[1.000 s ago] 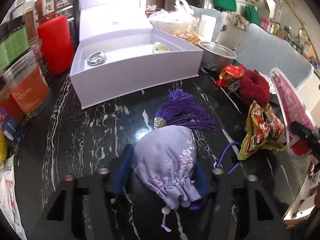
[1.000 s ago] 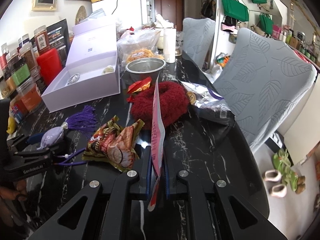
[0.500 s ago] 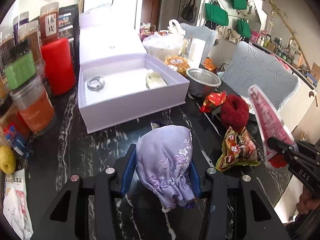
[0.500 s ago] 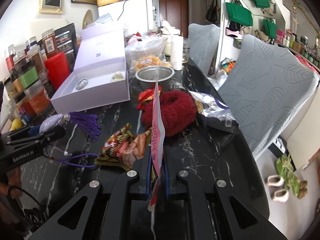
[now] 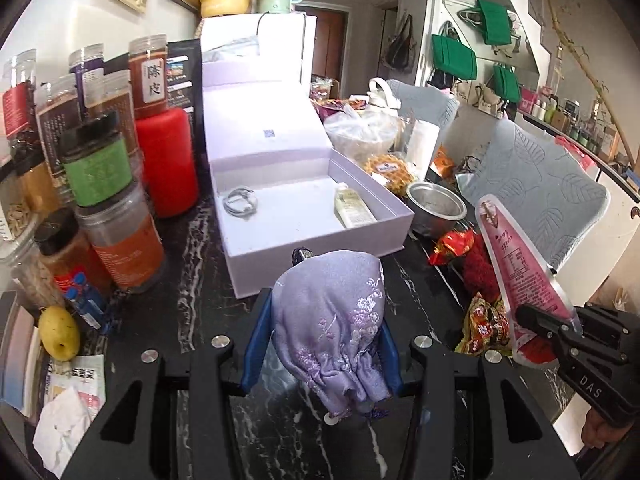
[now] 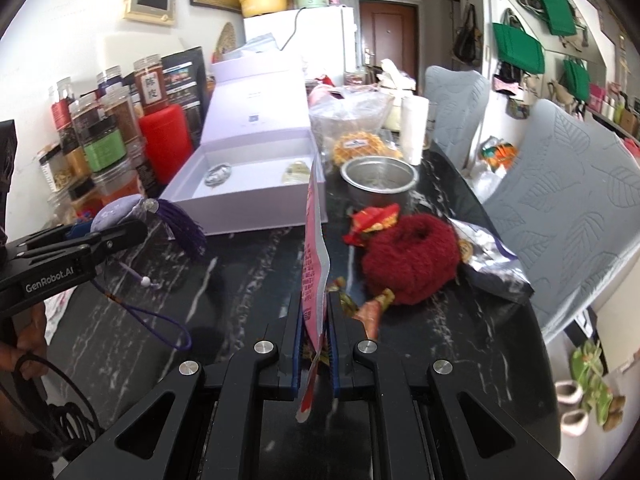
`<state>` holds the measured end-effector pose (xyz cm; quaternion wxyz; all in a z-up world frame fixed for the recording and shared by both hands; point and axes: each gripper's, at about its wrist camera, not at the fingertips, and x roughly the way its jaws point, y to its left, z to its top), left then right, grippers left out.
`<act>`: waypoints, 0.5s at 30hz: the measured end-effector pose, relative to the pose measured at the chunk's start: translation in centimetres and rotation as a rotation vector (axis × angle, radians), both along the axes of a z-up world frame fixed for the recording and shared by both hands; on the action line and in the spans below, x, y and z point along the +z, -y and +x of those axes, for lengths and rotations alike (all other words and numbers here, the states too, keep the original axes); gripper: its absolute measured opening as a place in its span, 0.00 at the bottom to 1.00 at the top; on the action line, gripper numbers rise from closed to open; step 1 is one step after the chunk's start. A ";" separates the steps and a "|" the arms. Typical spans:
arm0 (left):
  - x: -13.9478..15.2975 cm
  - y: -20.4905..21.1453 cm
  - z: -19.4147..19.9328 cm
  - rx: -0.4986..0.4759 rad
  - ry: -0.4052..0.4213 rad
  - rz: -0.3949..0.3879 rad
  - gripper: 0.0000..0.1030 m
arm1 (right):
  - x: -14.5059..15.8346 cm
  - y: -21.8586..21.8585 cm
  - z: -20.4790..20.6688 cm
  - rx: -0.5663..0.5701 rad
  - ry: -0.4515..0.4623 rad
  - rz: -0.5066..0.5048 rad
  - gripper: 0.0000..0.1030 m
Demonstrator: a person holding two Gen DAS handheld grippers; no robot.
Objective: Organize soft objects
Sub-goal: 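Carry the pouch with the left tool while the right tool carries the pink packet into the lavender box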
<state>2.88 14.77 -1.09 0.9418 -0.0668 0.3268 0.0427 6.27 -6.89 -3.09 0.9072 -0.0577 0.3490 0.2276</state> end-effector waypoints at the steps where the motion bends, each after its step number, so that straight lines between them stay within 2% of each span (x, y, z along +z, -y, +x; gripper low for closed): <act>1: 0.2 -0.2 0.0 0.007 0.004 0.002 0.46 | 0.1 -0.4 0.0 0.011 0.003 0.002 0.10; 15: 3.8 -3.4 1.2 0.074 0.090 0.029 0.46 | 1.6 -5.0 1.4 0.147 0.027 0.031 0.10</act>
